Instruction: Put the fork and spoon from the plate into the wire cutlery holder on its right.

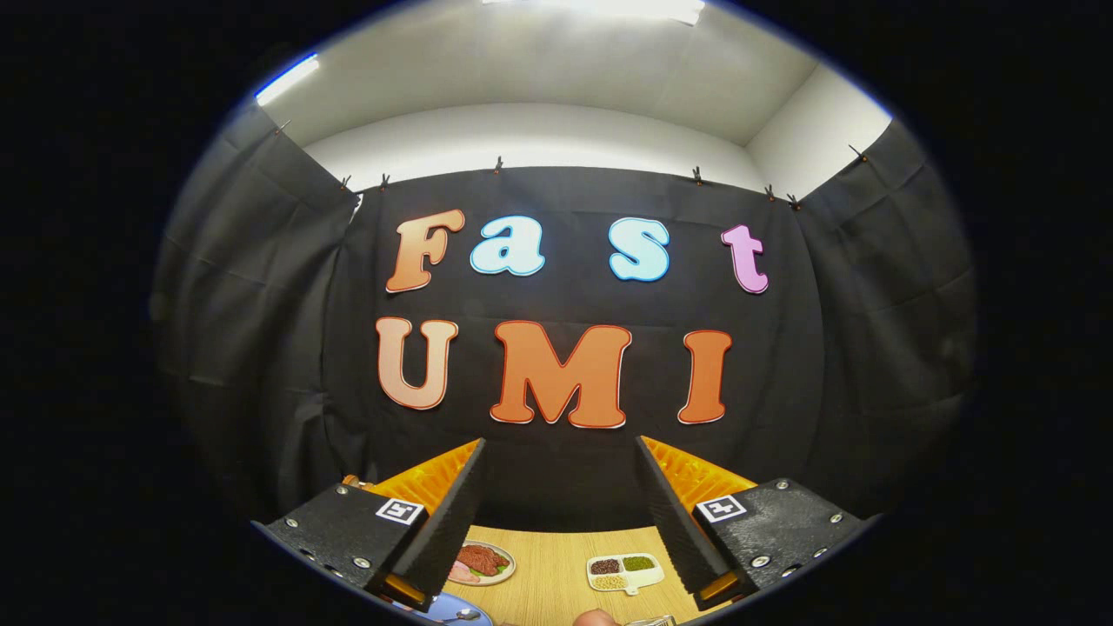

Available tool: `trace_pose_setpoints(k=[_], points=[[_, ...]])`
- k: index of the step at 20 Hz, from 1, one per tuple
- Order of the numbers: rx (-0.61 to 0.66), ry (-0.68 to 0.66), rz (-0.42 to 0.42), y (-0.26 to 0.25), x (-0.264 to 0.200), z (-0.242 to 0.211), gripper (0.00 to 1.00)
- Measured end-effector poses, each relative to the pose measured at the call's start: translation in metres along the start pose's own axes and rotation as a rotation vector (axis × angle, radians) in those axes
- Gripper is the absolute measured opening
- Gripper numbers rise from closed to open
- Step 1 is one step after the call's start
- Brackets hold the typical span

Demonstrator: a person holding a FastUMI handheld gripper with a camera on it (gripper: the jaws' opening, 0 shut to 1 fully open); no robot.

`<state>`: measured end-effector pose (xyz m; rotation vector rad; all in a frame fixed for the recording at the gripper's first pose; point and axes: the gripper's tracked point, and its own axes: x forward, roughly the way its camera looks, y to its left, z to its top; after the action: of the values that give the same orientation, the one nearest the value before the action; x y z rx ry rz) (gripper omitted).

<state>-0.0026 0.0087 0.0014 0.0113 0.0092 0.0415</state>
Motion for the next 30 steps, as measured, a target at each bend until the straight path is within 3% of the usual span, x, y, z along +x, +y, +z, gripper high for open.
trace_pose_setpoints(k=[11, 23, 30], points=[[0.024, 0.17, 0.045, 0.034, 0.005, -0.053, 0.98], [0.109, 0.606, 0.132, 0.108, -0.009, -0.18, 0.99], [0.137, 0.947, 0.159, 0.153, -0.051, -0.279, 0.97]])
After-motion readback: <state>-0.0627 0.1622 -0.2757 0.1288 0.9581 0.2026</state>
